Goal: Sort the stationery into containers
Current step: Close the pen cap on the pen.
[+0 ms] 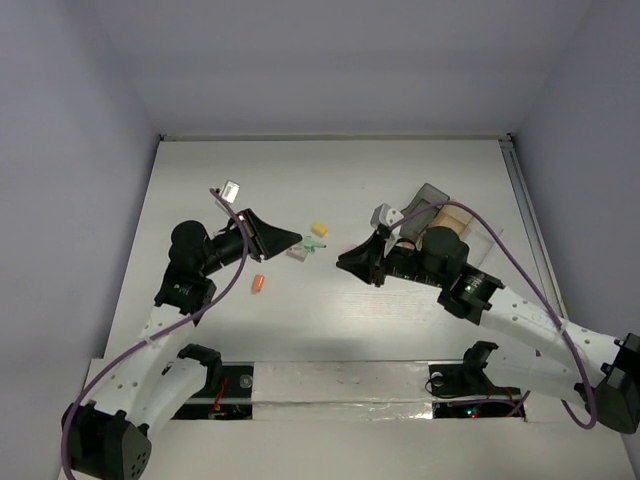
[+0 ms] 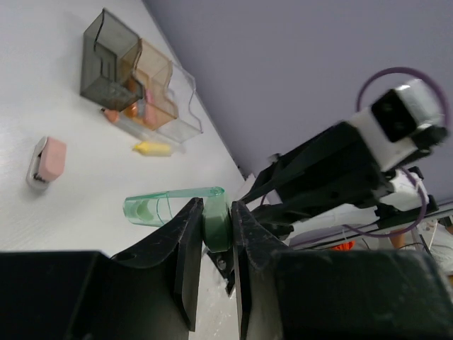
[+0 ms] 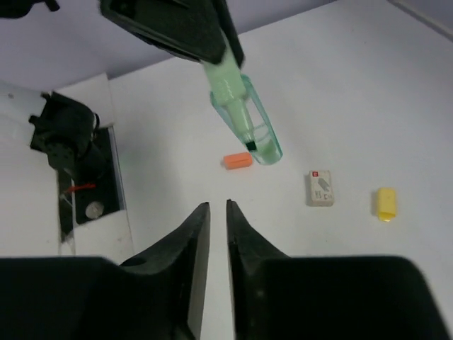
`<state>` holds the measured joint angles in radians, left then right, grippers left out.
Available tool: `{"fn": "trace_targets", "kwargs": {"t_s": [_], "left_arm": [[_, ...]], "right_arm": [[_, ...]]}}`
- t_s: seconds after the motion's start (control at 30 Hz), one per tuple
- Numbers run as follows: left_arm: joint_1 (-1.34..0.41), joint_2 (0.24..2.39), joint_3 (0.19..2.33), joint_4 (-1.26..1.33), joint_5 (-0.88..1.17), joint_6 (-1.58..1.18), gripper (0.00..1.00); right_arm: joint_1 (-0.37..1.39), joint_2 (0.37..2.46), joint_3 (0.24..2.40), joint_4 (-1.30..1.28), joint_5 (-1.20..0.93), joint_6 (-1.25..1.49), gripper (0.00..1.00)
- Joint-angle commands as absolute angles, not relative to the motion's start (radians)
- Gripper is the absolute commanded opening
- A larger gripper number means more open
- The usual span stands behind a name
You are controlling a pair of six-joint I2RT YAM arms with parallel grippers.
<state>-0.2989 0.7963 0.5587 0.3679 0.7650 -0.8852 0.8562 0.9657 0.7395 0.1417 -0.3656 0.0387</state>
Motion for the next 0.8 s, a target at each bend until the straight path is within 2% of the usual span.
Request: {"fn": "trace_targets", "kwargs": {"t_s": [0.0,0.1,0.17,0.3,0.33,0.4,0.6,0.77], "left_arm": [[-0.291,0.755,0.663,0.413,0.804,-0.902,0.00],[-0.291,0.721,0.703,0.361,0.796,-0.876,0.00],[-0.291,0.706,0.712,0.359,0.799,-0.888,0.00],[-0.291,0.692,0.701,0.391,0.802,-0.920,0.00],[-0.291,0.690,0.700,0.394,0.802,-0.923,0.00],[-0.291,0.689,0.699,0.399,0.808,-0.933,0.00],[-0.291,0.666,0.719,0.359,0.795,-0.916,0.00],[-0.291,0.661,0.715,0.362,0.799,-0.919,0.00]], "right_arm": [[0.790,0.975,0.695,0.429,-0.344,0.175,0.18],[0.685,1.012,0.649,0.573,-0.469,0.297,0.10],[0.655,1.031,0.591,0.687,-0.506,0.419,0.11],[0.646,1.149,0.584,0.975,-0.576,0.592,0.46],[0.646,1.213,0.586,1.038,-0.600,0.629,0.62],[0.646,1.299,0.586,1.211,-0.641,0.739,0.74],[0.646,1.518,0.587,1.686,-0.710,0.971,0.86],[0.646,1.631,0.673,1.717,-0.739,1.023,0.87]]}}
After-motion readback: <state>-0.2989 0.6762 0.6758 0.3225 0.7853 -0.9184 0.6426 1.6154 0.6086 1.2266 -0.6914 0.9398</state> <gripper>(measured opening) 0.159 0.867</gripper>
